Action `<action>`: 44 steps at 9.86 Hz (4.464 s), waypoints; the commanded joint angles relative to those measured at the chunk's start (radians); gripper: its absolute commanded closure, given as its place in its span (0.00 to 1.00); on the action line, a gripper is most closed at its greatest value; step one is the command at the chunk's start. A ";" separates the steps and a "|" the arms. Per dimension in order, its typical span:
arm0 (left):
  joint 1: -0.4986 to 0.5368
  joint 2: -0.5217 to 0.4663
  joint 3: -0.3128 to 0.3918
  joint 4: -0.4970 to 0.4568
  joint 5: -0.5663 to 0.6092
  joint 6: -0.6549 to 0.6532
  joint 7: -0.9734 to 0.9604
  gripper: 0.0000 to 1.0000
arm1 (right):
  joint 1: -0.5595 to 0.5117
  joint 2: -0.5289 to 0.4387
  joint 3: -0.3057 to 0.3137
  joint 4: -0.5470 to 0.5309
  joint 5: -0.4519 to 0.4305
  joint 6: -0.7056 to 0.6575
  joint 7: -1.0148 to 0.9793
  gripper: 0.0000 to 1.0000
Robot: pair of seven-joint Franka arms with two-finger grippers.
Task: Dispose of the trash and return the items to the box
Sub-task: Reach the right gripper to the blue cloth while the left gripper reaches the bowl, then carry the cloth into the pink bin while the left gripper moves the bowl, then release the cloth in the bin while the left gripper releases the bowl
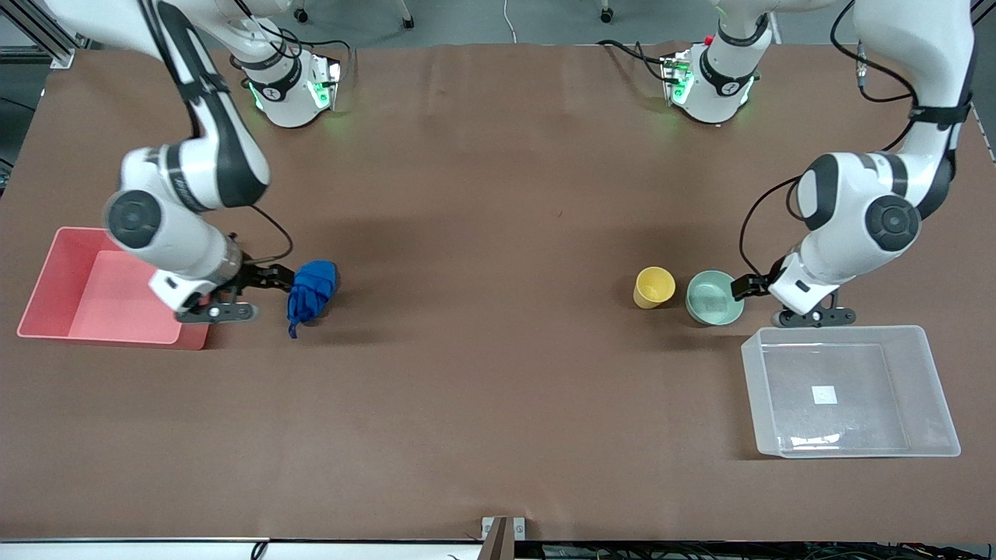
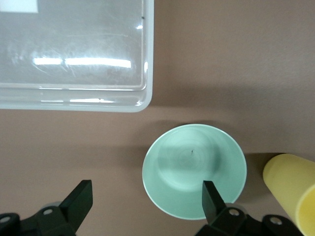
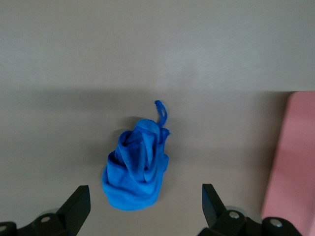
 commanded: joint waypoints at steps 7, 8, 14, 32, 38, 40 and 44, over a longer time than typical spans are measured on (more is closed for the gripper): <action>0.034 0.169 -0.025 -0.033 -0.013 0.181 0.052 0.43 | 0.016 0.141 0.000 -0.108 -0.100 0.262 0.118 0.61; 0.045 0.166 -0.039 -0.037 -0.013 0.181 0.058 0.80 | 0.008 0.143 0.000 -0.108 -0.100 0.264 0.120 0.80; 0.065 0.092 -0.063 -0.040 -0.013 0.131 0.083 0.97 | 0.009 0.062 0.005 -0.051 -0.099 0.098 0.196 1.00; 0.234 0.517 -0.033 0.824 0.019 -0.209 0.301 0.99 | -0.222 0.097 -0.331 0.021 -0.083 0.139 -0.596 0.75; 0.223 0.569 -0.033 0.800 0.024 -0.138 0.241 0.94 | -0.202 -0.039 -0.329 0.104 0.054 -0.127 -0.564 0.00; 0.234 0.560 -0.033 0.751 0.025 -0.137 0.241 0.93 | -0.172 -0.130 -0.320 0.224 0.082 -0.374 -0.381 0.00; 0.235 0.533 -0.034 0.721 0.025 -0.138 0.252 0.62 | -0.144 -0.238 -0.230 0.452 0.084 -0.705 -0.063 0.00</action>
